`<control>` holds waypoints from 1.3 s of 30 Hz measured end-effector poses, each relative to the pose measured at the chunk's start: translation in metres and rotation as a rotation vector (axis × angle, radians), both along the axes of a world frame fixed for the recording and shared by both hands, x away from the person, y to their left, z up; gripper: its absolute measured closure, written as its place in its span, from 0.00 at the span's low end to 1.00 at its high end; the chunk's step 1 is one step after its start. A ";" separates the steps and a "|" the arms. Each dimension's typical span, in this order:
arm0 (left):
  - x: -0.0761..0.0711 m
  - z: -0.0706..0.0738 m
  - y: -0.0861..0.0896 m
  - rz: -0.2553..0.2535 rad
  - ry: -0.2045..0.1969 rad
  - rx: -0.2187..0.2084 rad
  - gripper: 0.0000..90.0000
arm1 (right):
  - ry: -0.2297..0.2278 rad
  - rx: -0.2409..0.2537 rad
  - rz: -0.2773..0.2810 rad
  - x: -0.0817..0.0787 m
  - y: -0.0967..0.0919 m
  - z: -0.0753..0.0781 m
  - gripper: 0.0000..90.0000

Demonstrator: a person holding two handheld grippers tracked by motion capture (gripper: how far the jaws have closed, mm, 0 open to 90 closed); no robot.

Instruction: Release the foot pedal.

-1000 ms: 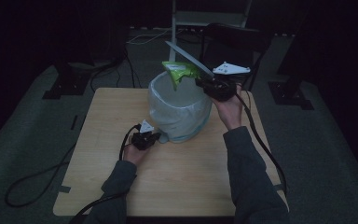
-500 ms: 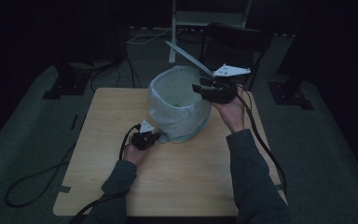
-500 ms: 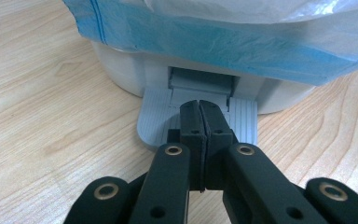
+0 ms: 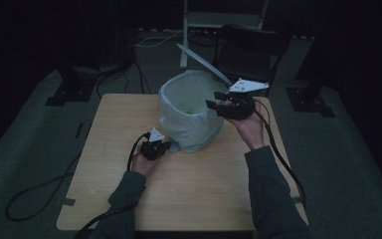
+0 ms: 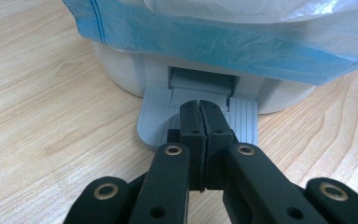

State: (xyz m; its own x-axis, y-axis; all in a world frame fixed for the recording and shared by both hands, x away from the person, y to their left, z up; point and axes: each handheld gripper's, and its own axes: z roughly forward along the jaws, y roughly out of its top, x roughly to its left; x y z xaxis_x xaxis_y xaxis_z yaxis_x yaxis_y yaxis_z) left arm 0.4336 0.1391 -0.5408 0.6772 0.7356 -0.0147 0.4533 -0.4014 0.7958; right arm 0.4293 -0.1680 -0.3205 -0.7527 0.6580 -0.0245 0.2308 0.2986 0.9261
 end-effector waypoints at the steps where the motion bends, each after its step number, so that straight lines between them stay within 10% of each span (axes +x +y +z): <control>1: 0.000 0.000 0.000 0.000 0.000 -0.001 1.00 | -0.003 -0.004 0.001 -0.001 -0.001 -0.002 0.56; 39: 0.000 0.000 0.002 0.015 -0.004 -0.014 0.95 | 0.079 -0.080 0.010 -0.041 -0.032 -0.084 0.54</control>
State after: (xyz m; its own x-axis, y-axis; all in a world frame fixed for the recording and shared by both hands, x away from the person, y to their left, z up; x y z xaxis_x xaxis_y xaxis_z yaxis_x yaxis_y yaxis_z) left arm 0.4337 0.1406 -0.5406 0.6663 0.7454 -0.0221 0.4557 -0.3835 0.8032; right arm 0.3882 -0.2003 -0.4048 -0.7612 0.6483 -0.0174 0.2985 0.3740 0.8781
